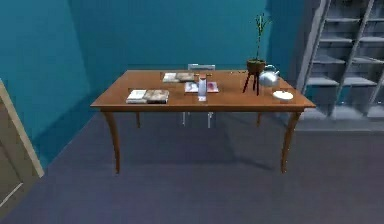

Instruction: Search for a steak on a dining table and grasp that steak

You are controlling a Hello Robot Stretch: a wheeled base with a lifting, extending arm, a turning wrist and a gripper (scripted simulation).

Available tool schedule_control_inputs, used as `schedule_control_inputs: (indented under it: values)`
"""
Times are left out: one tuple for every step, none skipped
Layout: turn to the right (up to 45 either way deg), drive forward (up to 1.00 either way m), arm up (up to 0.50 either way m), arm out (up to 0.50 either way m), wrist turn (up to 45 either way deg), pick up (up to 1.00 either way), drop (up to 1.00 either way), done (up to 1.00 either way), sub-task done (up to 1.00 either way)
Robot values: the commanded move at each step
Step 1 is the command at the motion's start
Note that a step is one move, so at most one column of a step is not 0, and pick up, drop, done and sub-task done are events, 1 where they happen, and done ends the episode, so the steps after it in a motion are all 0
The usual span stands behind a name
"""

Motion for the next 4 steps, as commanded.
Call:
schedule_control_inputs:
  values:
    - [0.0,0.1,0.0,0.0,0.0,0.0,0.0,0.0,0.0]
    - [0.0,0.65,0.0,0.0,0.0,0.0,0.0,0.0,0.0]
    - [45.0,0.0,0.0,0.0,0.0,0.0,0.0,0.0,0.0]
    - [42.0,0.0,0.0,0.0,0.0,0.0,0.0,0.0,0.0]
